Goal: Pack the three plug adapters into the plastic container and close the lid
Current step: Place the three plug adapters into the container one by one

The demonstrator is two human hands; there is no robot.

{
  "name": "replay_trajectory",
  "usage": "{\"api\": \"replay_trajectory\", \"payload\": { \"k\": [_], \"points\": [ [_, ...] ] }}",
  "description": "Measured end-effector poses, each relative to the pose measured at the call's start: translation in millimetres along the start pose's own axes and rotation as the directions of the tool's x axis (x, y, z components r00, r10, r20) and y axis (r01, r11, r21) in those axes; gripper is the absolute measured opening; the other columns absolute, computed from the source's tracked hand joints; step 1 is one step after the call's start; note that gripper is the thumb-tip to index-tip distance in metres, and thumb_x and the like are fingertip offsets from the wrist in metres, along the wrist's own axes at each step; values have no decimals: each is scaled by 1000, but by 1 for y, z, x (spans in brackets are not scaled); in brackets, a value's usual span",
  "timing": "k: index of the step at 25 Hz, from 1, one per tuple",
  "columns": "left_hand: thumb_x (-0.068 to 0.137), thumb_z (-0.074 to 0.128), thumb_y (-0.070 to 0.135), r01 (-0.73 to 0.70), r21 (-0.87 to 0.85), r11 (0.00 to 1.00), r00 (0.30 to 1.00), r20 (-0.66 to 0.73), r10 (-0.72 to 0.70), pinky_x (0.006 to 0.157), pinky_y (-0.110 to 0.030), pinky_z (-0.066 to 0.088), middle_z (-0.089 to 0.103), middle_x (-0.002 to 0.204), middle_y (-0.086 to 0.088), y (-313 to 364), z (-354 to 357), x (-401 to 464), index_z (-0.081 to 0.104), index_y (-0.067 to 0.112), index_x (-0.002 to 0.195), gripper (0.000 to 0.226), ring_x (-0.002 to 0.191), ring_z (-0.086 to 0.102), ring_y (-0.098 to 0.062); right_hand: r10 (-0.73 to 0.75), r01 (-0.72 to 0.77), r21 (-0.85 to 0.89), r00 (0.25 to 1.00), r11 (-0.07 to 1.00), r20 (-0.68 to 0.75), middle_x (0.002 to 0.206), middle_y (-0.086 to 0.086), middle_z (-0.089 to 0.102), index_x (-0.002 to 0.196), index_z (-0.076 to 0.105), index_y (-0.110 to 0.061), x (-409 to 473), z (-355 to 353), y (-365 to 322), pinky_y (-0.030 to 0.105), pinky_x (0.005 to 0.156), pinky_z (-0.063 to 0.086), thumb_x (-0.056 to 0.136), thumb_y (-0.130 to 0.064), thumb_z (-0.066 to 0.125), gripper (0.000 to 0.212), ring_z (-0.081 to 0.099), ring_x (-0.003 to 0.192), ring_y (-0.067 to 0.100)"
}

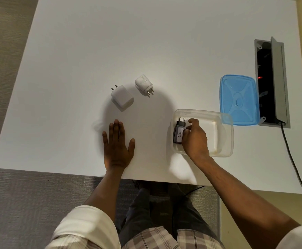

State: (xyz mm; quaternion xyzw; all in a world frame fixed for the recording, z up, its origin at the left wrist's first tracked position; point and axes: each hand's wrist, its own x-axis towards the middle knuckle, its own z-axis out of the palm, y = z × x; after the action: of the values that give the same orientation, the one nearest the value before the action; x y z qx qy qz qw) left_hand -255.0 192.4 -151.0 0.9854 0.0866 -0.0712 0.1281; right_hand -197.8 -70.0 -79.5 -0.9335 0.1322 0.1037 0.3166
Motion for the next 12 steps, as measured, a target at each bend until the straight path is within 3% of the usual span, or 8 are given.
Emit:
{"api": "replay_trajectory", "payload": {
  "k": [5, 12],
  "points": [
    [98, 32, 50, -3, -8, 1000, 1000, -7, 3, 126, -52, 10, 10, 169, -8, -1, 1, 0, 7, 12, 160, 77, 156, 9, -25, -14, 14, 4, 1000, 1000, -28, 89, -4, 57, 131, 44, -12, 0, 0, 1, 24, 60, 38, 91, -12, 47, 39, 54, 75, 16],
    [98, 31, 50, -3, -9, 1000, 1000, -5, 3, 126, -51, 10, 9, 169, -7, -2, 3, 0, 6, 13, 160, 76, 156, 8, -24, -50, 49, 58, 999, 997, 16, 108, 7, 69, 135, 41, -16, -1, 0, 4, 27, 73, 46, 96, -18, 44, 39, 67, 91, 24]
  ]
}}
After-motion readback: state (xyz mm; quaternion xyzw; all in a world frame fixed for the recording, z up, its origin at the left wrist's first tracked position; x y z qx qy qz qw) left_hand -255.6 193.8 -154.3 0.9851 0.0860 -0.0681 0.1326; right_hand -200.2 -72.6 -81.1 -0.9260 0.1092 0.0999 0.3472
